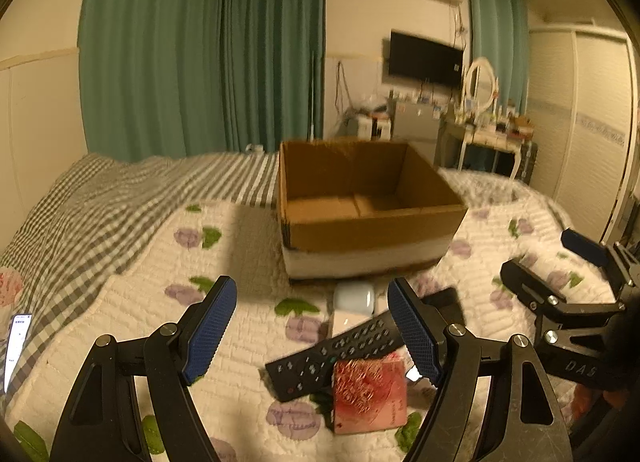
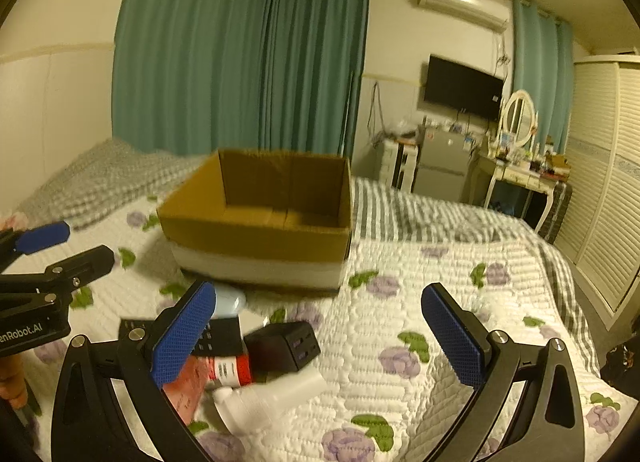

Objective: Organize rigid objects

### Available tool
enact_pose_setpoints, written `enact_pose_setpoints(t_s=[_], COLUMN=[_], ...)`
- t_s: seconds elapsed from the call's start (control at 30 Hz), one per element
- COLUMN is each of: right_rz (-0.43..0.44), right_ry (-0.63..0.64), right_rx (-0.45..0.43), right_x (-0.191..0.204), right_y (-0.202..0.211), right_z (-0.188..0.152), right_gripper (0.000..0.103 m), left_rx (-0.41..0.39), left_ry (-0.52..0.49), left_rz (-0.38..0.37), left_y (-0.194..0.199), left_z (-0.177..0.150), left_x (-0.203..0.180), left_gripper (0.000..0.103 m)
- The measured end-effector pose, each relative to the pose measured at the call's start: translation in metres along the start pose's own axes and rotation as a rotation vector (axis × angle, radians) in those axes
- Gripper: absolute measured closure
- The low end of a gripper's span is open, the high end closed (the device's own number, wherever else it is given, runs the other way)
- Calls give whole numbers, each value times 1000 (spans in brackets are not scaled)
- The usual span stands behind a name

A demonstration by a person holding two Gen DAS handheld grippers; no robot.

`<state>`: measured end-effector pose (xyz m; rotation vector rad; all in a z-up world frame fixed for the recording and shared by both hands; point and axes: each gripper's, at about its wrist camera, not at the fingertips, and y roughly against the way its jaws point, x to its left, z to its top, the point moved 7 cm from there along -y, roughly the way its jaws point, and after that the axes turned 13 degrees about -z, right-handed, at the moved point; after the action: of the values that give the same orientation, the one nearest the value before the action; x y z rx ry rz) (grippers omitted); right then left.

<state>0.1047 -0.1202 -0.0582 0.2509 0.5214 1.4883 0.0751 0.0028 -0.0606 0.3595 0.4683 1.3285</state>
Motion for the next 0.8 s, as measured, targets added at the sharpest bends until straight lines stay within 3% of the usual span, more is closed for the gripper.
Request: enact_pose_setpoints(t_s=[0.43, 0.63, 0.77, 0.8], right_rz=[73, 74, 26, 35], right_ry=[174, 180, 220, 211], right_rx=[241, 369, 368, 363], right_x=[38, 56, 59, 58], right_y=[-46, -63, -65, -62], right_z=[-53, -86, -94, -93], right_gripper=[0, 1, 2, 9], left_rx=[258, 287, 297, 302], left_ry=[30, 74, 72, 72], left_rz=[15, 57, 68, 66], left_y=[-43, -45, -46, -47], left_z=[-47, -55, -58, -59], left_x=[5, 18, 19, 19], left_gripper=[22, 22, 22, 22])
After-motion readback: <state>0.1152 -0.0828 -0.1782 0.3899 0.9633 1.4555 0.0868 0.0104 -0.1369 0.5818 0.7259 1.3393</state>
